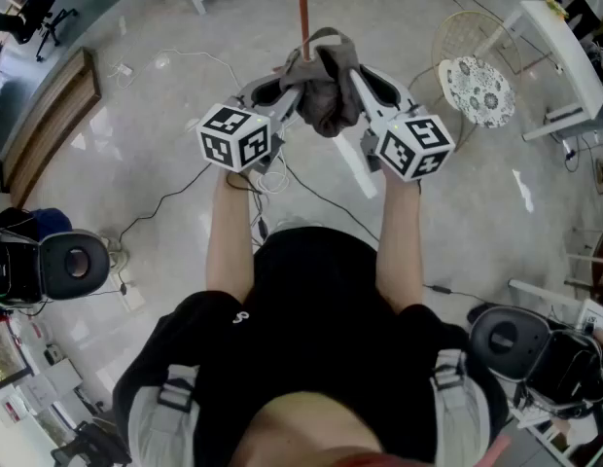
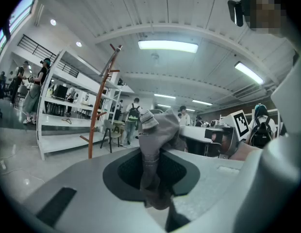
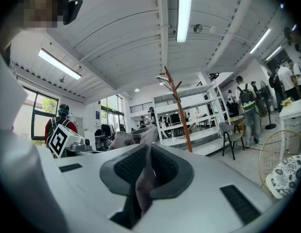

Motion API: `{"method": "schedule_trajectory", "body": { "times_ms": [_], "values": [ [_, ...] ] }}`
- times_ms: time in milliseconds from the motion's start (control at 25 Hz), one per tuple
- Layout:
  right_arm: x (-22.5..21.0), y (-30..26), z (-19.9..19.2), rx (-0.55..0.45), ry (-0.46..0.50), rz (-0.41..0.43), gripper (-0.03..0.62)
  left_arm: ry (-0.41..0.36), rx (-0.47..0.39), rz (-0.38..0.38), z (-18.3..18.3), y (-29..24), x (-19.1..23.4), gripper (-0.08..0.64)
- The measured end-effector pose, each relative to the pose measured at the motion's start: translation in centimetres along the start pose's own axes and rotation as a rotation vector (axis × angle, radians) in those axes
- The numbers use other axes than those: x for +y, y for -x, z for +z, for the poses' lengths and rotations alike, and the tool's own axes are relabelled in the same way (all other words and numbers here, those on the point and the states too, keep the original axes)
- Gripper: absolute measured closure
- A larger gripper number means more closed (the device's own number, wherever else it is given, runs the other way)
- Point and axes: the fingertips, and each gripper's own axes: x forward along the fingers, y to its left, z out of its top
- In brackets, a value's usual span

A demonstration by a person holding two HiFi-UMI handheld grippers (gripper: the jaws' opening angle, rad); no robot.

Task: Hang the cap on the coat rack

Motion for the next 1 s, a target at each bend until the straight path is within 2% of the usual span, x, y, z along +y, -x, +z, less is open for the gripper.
{"method": "schedule_trajectory", "body": {
  "times_ms": [280,560,800,1000],
  "values": [
    [-0.4,0.8,0.4,-0.006,0.022,0.040,0.568,0.007,0.011,0.015,-0.1,-0.9,-0.8,0.509],
    [-1.0,-0.3,-1.0,-0.006,-0.027,0.048,0.566,0.007,0.036,0.069,-0.8,-0.5,0.1,0.509],
    [-2.8,-3.5,-2.7,0.018,-0.051,0.036,0.565,0.029,0.051,0.079,-1.7,-1.7,3.3,0.509],
    [-6.1,-7.5,-3.1,0.034,-0.062,0.025,0.564,0.050,0.056,0.082,-1.3,-5.1,7.4,0.509]
  ]
}}
